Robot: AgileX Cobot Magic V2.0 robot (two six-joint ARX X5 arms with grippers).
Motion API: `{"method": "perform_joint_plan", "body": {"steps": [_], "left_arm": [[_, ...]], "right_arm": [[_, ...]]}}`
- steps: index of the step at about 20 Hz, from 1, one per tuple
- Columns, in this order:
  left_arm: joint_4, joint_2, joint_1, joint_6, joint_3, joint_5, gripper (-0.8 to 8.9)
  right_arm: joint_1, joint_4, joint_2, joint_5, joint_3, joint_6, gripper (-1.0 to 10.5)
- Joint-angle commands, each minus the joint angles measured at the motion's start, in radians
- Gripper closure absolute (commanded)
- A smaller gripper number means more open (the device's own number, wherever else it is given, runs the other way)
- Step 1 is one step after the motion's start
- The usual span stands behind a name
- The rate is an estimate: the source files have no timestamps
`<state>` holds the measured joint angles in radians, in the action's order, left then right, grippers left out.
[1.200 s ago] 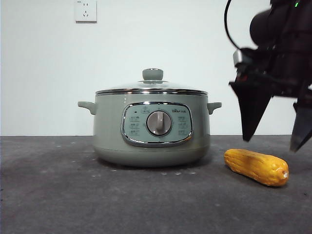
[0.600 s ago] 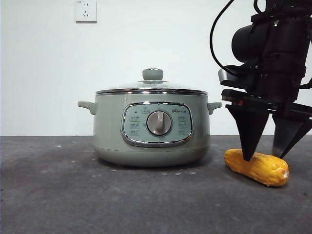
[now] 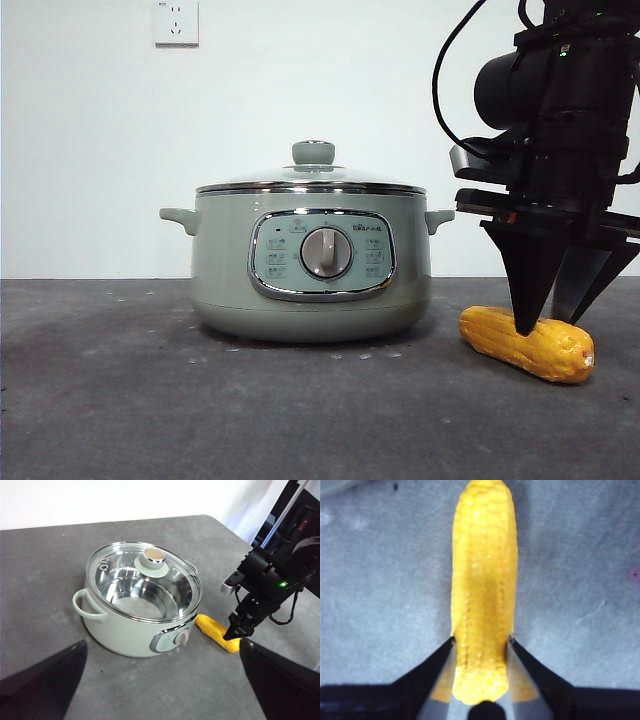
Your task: Pick up the corn,open the lid,put the corn in the pot,close the lid
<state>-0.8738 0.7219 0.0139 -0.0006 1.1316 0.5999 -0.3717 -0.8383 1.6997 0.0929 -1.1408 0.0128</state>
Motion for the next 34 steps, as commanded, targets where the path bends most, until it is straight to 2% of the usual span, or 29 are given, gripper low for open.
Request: {"method": "perform_joint_plan", "body": {"steps": [1,9,14,19,22,27,30,34], "left_arm": [[0.003,0.005,0.001,-0.003,0.002,0.004,1.28],[0.041,0.083,0.035,-0.002,0.002,0.010,1.29],[0.227,0.212,0.143,-0.002,0.003,0.008,1.29],[0.432,0.412,0.262,0.005,0.013,-0.072,1.29],[0.496,0.547,0.325,0.017,0.065,-0.130,1.29],[0.502,0.798,0.425,0.122,0.232,-0.291,1.29],[0.514,0.931,0.453,0.159,0.314,-0.318,1.29],[0.586,1.036,0.472,0.159,0.351,-0.382,1.29]], "right_arm": [[-0.001,-0.026,-0.031,-0.004,0.001,-0.010,9.6],[0.000,-0.140,-0.424,-0.007,0.000,-0.031,9.6],[0.000,-0.219,-0.701,-0.004,-0.001,-0.023,9.6],[0.000,-0.278,-0.919,-0.001,-0.001,0.050,9.6],[0.000,-0.317,-0.990,0.012,-0.001,0.075,9.6],[0.000,-0.378,-1.044,0.021,-0.001,0.092,9.6],[0.000,-0.378,-1.046,0.068,-0.001,0.092,9.6],[0.000,-0.379,-1.046,0.068,-0.001,0.092,9.6]]}}
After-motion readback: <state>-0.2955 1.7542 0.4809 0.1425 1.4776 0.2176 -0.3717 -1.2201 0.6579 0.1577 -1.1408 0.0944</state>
